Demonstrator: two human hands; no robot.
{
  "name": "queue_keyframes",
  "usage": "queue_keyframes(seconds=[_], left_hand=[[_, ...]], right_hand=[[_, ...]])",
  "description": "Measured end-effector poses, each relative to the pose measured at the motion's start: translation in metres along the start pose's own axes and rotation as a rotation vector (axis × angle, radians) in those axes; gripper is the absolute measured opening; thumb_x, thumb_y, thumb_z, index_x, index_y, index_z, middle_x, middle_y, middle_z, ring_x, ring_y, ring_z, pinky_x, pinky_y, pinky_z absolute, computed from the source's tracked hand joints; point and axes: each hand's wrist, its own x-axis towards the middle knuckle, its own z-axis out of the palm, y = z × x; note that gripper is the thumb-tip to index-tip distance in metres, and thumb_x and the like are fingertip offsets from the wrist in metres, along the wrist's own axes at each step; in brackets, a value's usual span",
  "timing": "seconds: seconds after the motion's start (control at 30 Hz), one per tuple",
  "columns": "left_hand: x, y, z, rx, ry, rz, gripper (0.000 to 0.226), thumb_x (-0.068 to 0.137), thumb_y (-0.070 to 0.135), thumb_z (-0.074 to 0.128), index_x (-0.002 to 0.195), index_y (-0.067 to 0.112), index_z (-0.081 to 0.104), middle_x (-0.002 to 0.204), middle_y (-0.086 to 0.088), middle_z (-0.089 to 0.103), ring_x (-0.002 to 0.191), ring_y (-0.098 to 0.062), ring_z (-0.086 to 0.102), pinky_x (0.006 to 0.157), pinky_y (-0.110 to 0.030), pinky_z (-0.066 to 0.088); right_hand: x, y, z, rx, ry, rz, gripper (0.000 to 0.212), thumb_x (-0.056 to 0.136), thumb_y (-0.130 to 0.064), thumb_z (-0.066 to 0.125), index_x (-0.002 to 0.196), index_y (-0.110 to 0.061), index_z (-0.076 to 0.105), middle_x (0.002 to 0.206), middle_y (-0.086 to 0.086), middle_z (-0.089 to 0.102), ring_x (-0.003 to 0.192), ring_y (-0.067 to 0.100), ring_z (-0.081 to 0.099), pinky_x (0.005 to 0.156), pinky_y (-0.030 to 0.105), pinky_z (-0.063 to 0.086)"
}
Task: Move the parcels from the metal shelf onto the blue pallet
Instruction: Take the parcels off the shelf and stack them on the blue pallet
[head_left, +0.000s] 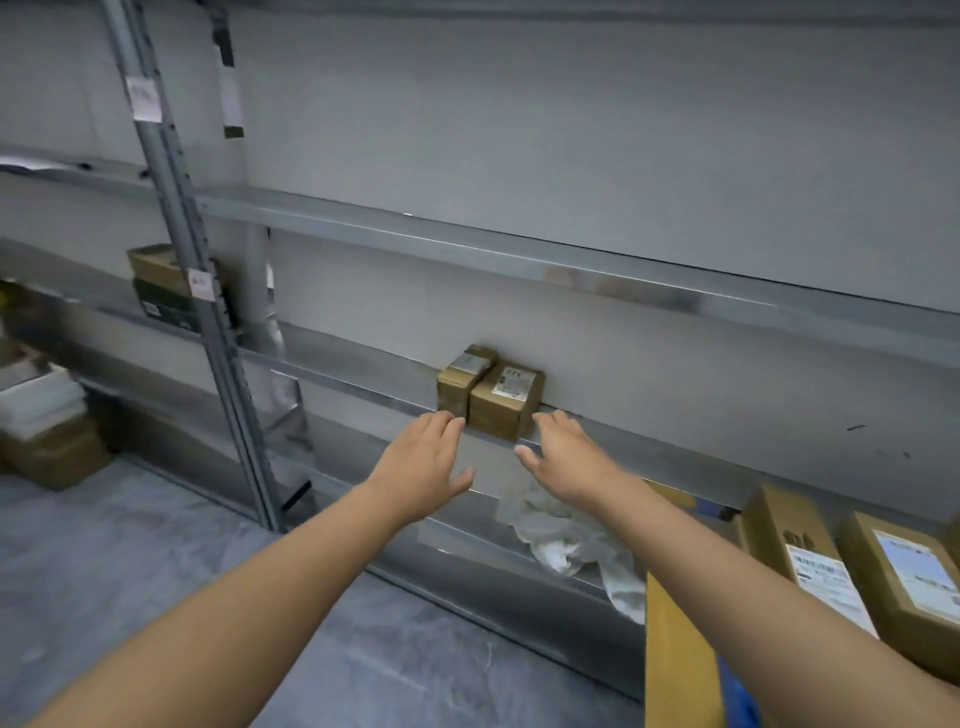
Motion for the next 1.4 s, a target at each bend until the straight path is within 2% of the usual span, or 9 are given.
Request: queue_keyframes(seconds=[0.23,0.47,0.73,0.97,1.1,1.2,1.27,1.4], left_hand=[[0.014,-0.101,0.013,-0.037,-0.003,0.018,0.063,0.094,0.046,0.046,0.145,0.012,0.034,0.141,-0.003,0.043,0.131,-0.018,0.038,0.112,-0.028,0.028],[0.048,-0.142,0.028,-0.070,-0.003,0.080,0.055,0.095,0.040,0.046,0.141,0.010,0.038,0.137,-0.005,0.045,0.128,-0.020,0.040,0.109,-0.029,0.030],[0.089,-0.165,0.067,-0.165,-0.034,0.030,0.052,0.096,0.034,0.047,0.142,0.013,0.036,0.141,-0.002,0.042,0.130,-0.017,0.036,0.111,-0.028,0.030],[0.164,-0.202,0.093,-0.081,-0.113,0.062,0.056,0.096,0.034,0.046,0.146,0.010,0.032,0.144,-0.005,0.040,0.132,-0.019,0.036,0.112,-0.029,0.027],[0.222,-0.220,0.108,-0.030,-0.147,0.072,0.055,0.098,0.035,0.043,0.145,0.007,0.033,0.140,-0.008,0.042,0.129,-0.023,0.038,0.110,-0.030,0.026],[0.257,-0.221,0.129,-0.041,-0.180,0.068,0.054,0.099,0.036,0.041,0.144,0.007,0.034,0.138,-0.008,0.043,0.127,-0.023,0.039,0.109,-0.029,0.026],[0.270,-0.218,0.142,-0.103,-0.188,0.053,0.054,0.099,0.037,0.042,0.144,0.008,0.034,0.138,-0.008,0.043,0.128,-0.022,0.038,0.109,-0.029,0.027],[0.289,-0.215,0.164,-0.226,-0.234,0.021,0.053,0.099,0.035,0.043,0.142,0.006,0.035,0.138,-0.010,0.044,0.129,-0.024,0.038,0.108,-0.031,0.031]], right_hand=[[0.072,-0.066,0.026,-0.010,-0.048,0.049,0.051,0.097,-0.041,0.044,0.135,-0.008,0.040,0.133,0.013,0.045,0.124,0.029,0.041,0.102,0.038,0.037],[0.113,-0.087,0.038,-0.008,-0.042,0.114,0.046,0.096,-0.040,0.045,0.130,-0.008,0.044,0.127,0.012,0.046,0.123,0.029,0.042,0.102,0.038,0.037],[0.169,-0.070,0.059,0.073,-0.083,0.192,0.052,0.097,-0.041,0.044,0.137,-0.008,0.038,0.139,0.012,0.037,0.133,0.029,0.036,0.106,0.041,0.037],[0.253,-0.047,0.084,0.205,-0.079,0.246,0.047,0.096,-0.039,0.045,0.130,-0.008,0.044,0.121,0.008,0.044,0.119,0.027,0.043,0.098,0.042,0.041],[0.296,-0.026,0.098,0.309,-0.088,0.319,0.052,0.097,-0.037,0.045,0.137,-0.005,0.038,0.131,0.011,0.041,0.128,0.028,0.039,0.107,0.041,0.035],[0.331,-0.011,0.110,0.415,-0.072,0.411,0.050,0.096,-0.033,0.049,0.136,-0.005,0.041,0.135,0.013,0.044,0.129,0.030,0.042,0.108,0.041,0.036],[0.349,-0.004,0.115,0.474,-0.055,0.441,0.044,0.095,-0.030,0.051,0.131,-0.006,0.046,0.131,0.014,0.052,0.123,0.030,0.049,0.105,0.043,0.041],[0.377,0.002,0.124,0.478,-0.075,0.481,0.028,0.096,-0.024,0.048,0.112,-0.004,0.061,0.104,0.015,0.066,0.096,0.030,0.063,0.086,0.037,0.052]])
